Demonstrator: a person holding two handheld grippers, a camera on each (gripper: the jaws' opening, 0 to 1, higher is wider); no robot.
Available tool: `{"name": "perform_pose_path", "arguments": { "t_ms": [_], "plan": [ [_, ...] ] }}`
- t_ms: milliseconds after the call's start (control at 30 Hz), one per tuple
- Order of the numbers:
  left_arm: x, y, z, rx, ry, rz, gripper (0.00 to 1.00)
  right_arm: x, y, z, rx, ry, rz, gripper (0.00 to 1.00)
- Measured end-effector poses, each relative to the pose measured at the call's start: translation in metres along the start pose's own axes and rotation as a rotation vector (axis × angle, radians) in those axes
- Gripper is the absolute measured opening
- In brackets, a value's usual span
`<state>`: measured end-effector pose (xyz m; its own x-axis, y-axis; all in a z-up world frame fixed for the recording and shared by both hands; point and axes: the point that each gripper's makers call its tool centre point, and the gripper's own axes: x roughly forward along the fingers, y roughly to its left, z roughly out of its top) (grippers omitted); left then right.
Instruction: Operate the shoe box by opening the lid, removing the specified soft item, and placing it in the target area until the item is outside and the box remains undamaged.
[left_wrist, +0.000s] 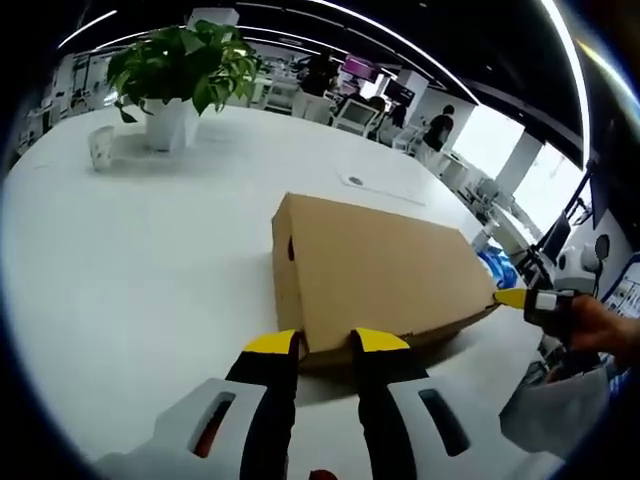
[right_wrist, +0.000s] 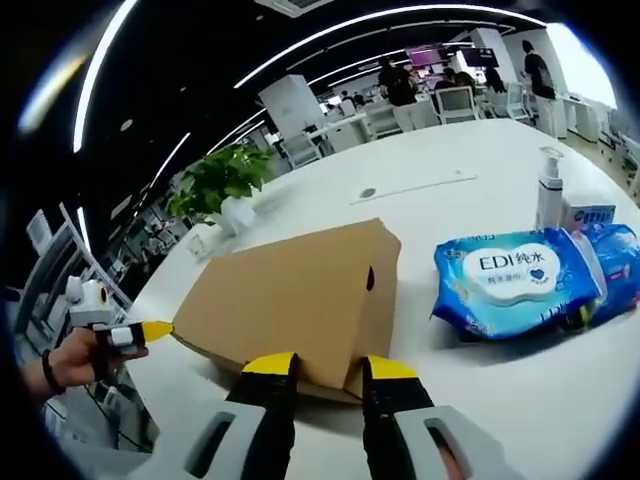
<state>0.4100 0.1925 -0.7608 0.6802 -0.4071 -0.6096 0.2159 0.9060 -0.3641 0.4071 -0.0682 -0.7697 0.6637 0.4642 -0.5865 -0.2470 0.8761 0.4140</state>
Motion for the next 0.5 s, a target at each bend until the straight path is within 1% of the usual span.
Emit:
{"name": "perform_pose_path", "arguments": {
  "t_ms": [133,300,433,500],
  "plan": [
    [0.013,-0.002,0.01,0.007,0.001,-0.001,0.2,0.007,-0.006,0.013,-0.007,0.016,-0.003,0.22],
    [0.027,-0.002,0.02,0.004,0.0,0.001,0.2,0.013,-0.014,0.026,-0.026,0.02,-0.016,0.21],
    [0.035,-0.004,0.025,0.001,0.007,0.005,0.2,0.016,-0.02,0.032,-0.014,0.037,-0.019,0.21],
    [0.039,-0.005,0.027,0.002,0.008,0.004,0.2,0.017,-0.021,0.034,-0.021,0.044,-0.02,0.21]
  ]
}}
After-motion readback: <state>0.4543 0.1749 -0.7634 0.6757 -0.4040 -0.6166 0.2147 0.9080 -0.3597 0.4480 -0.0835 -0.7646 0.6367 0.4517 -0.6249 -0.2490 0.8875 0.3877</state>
